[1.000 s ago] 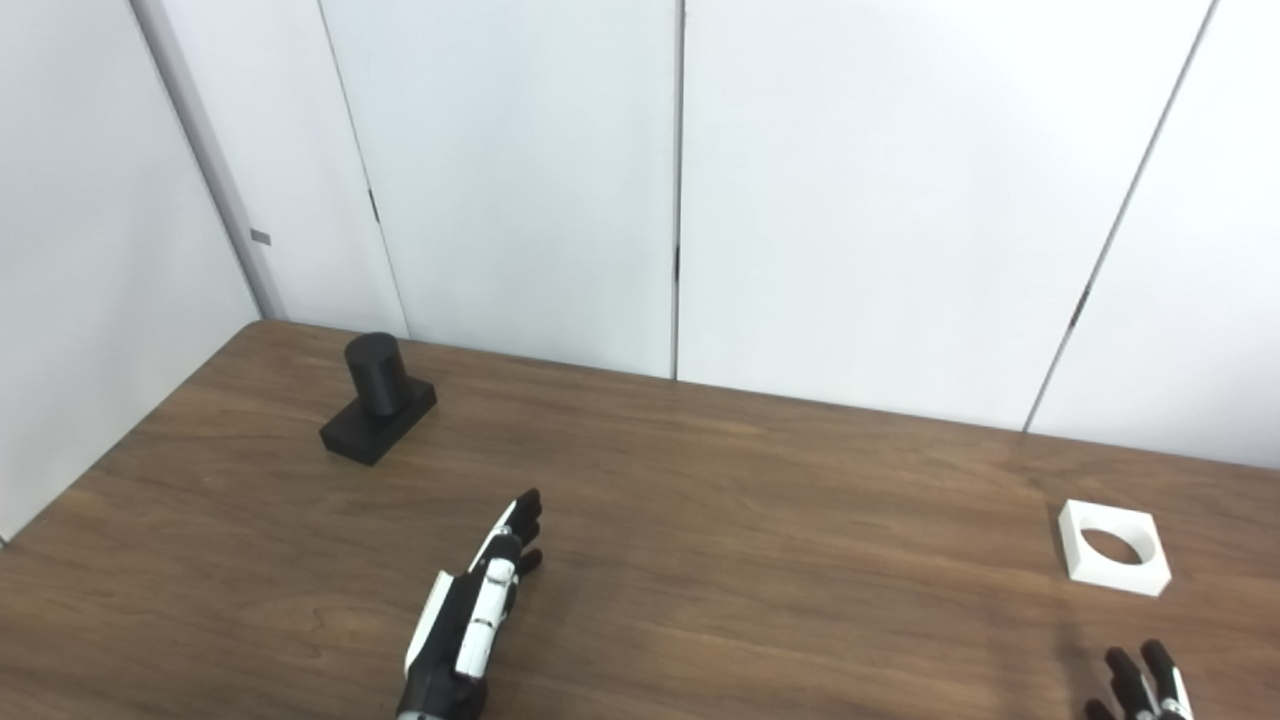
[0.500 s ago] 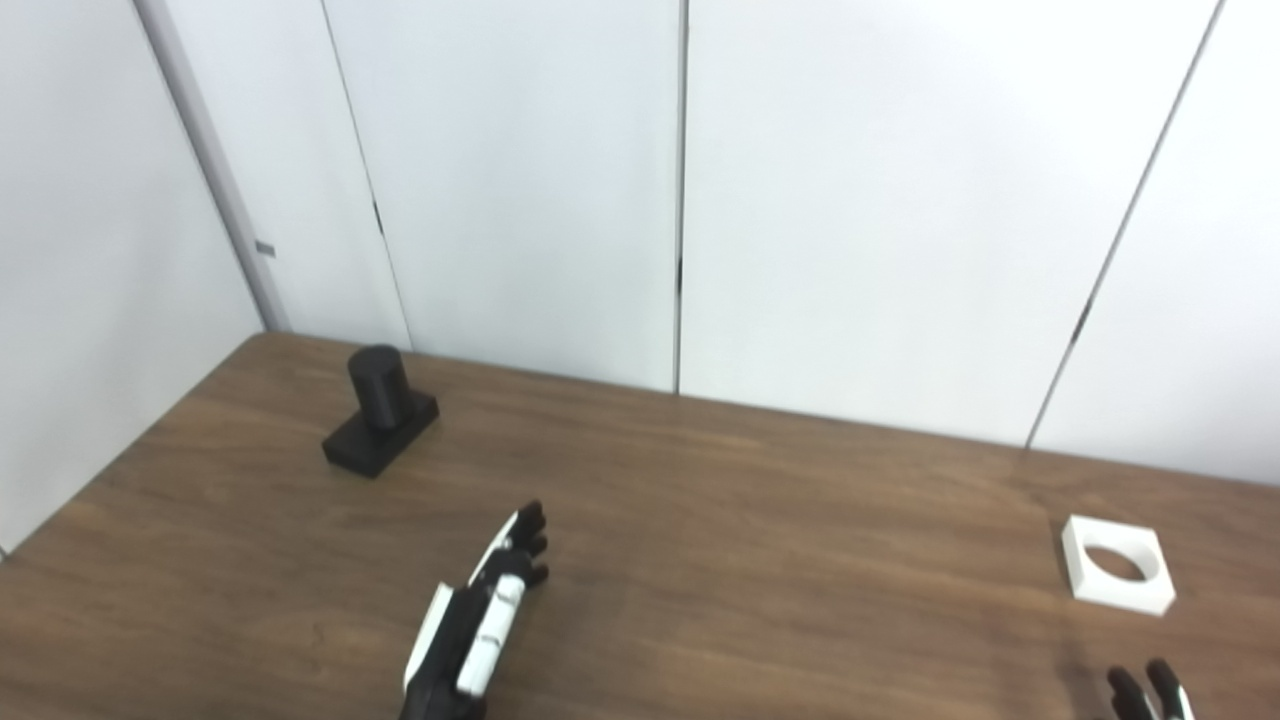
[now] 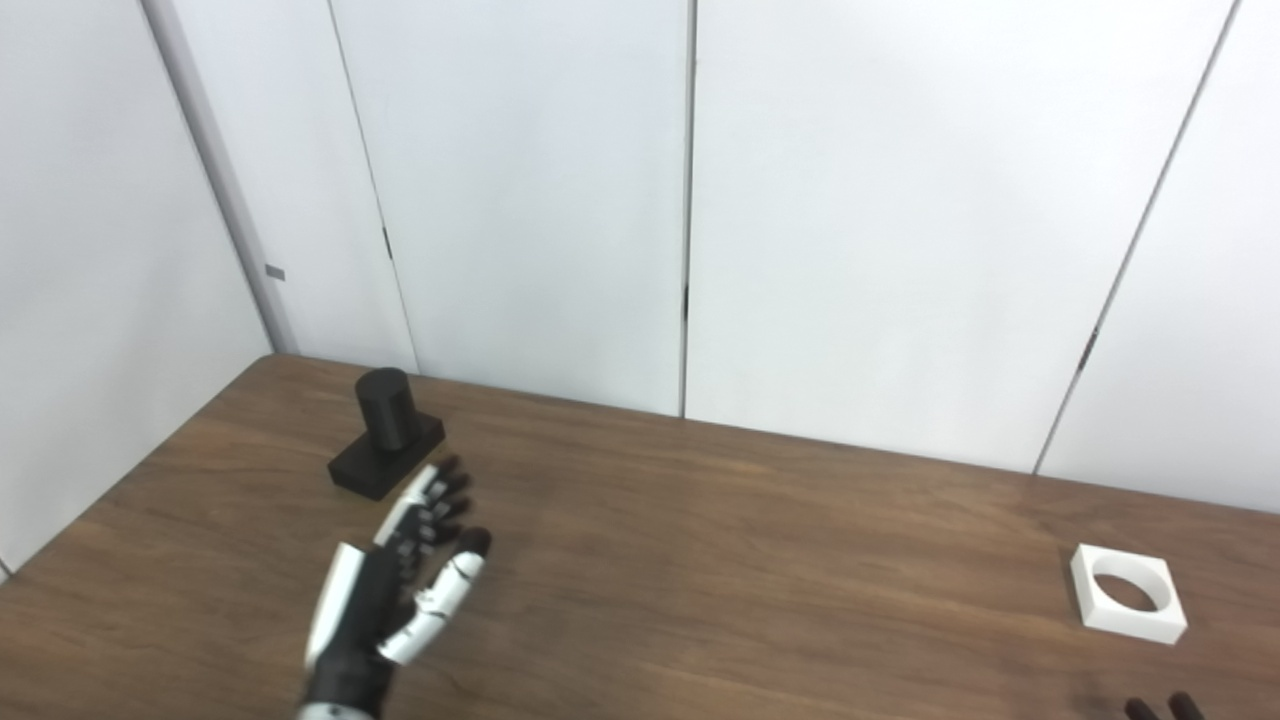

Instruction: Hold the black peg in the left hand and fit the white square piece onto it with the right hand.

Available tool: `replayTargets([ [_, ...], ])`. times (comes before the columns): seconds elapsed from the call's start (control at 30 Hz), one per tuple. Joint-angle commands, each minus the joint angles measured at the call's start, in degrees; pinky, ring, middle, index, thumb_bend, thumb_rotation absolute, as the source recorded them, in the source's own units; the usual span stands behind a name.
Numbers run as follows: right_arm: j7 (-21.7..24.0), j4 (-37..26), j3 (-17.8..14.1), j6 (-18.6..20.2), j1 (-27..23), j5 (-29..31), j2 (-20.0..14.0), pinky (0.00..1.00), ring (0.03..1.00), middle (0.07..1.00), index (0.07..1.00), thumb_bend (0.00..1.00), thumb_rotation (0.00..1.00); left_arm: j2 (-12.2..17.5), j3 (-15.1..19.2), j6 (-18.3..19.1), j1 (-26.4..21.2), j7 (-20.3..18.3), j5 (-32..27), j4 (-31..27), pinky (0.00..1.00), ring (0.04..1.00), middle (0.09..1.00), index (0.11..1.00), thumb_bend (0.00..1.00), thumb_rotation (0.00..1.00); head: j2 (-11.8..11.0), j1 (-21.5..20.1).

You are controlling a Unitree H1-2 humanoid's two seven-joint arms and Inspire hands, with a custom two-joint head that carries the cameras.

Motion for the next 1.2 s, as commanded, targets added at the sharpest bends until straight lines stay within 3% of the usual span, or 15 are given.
replayTargets([
  [0.0,-0.01,0.32,-0.1,-1.31,0.7,-0.04,0.76,1.0,1.0,0.93,0.99,0.72,1.0,2.33,1.59,0.78,-1.82,-0.22,2.03,-1.9,0.85,0.903,0.909,0.939,0.67,0.51,0.05,0.05],
  [0.17,0.18,0.63,-0.09,-1.59,0.52,0.22,0.98,1.0,0.997,0.934,0.989,0.72,1.0,5.62,4.52,4.54,-4.53,-0.15,5.97,-0.22,0.91,0.935,0.93,0.95,0.75,0.42,0.04,0.12],
  [0.23,0.08,0.74,-0.05,-1.6,0.46,-0.02,1.02,1.0,0.997,0.932,0.987,0.72,1.0,6.62,5.35,5.73,-5.71,0.54,8.07,1.19,0.91,0.934,0.928,0.944,0.78,0.42,0.26,0.05],
  [0.33,0.05,0.58,0.06,-1.58,0.38,-0.09,1.11,1.0,0.979,0.926,0.986,0.73,1.0,8.31,6.25,8.74,-7.62,0.62,11.59,3.53,0.81,0.876,0.912,0.931,0.82,0.45,0.44,-0.1],
  [0.4,0.04,0.51,0.12,-1.67,0.37,-0.08,1.23,1.0,0.989,0.926,0.986,0.71,1.0,9.69,6.35,10.29,-8.94,0.56,13.84,5.56,0.84,0.901,0.933,0.929,0.82,0.47,0.6,-0.22],
  [0.5,-0.28,0.19,0.21,-1.44,0.44,-0.7,1.32,1.0,0.992,0.918,0.977,0.72,1.0,12.36,5.73,7.15,-10.64,3.49,18.03,10.93,0.82,0.92,0.935,0.907,0.83,0.46,0.72,-0.3],
  [0.6,-0.47,-0.03,0.25,-1.08,0.51,-0.99,1.36,1.0,0.995,0.925,0.977,0.72,1.0,14.72,5.02,5.55,-12.53,5.81,21.3,15.74,0.88,0.954,0.931,0.894,0.85,0.46,0.67,-0.2],
  [0.73,-0.75,-0.12,0.48,-0.79,0.45,-1.66,1.46,1.0,0.998,0.927,0.98,0.74,1.0,17.61,2.97,7.35,-15.3,6.45,26.41,20.5,0.99,0.962,0.937,0.884,0.91,0.51,0.66,-0.31],
  [0.93,-0.77,-0.22,0.74,-1.53,0.66,-1.86,1.7,1.0,0.995,0.935,0.983,0.73,1.0,18.93,1.7,10.67,-18.63,6.75,30.5,25.79,1.0,0.952,0.921,0.864,0.99,0.55,0.77,-0.55],
  [1.17,-0.92,-0.93,1.0,-0.68,0.81,-1.76,1.88,1.0,0.989,0.931,0.976,0.73,1.0,20.66,-0.01,12.71,-21.63,5.56,31.26,31.1,1.0,0.948,0.915,0.858,1.0,0.63,0.83,-0.81],
])
